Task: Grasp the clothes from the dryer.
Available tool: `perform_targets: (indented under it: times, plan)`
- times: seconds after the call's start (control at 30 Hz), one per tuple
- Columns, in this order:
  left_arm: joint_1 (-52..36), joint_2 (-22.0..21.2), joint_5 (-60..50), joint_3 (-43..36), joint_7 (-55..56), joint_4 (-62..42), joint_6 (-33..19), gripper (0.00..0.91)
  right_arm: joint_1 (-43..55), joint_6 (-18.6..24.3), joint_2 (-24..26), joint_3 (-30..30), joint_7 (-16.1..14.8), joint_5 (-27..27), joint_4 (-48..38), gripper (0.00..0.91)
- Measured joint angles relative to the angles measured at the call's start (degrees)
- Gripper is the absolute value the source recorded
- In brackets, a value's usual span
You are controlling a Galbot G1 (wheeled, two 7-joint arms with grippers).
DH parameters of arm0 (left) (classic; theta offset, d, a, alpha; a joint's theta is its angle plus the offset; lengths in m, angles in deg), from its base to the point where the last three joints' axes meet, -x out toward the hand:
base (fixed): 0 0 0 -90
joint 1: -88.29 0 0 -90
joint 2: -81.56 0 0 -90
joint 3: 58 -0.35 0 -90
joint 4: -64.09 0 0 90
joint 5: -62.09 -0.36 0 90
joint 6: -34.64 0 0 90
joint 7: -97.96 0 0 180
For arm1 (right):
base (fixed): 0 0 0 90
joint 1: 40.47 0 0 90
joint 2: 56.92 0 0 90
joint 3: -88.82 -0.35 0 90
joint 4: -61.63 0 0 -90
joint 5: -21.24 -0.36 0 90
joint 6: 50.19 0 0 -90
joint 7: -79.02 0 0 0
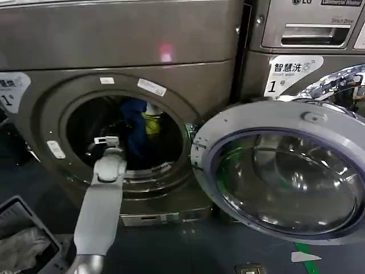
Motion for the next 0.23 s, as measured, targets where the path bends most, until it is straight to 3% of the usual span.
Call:
perform_targets:
  times: [0.23]
  plan:
    - [0.31,-0.37,0.08,-0.41,0.05,0.45,0.45,0.0,-0.4,-0.22,0.05,-0.12,-0.01,0.07,0.33,0.907]
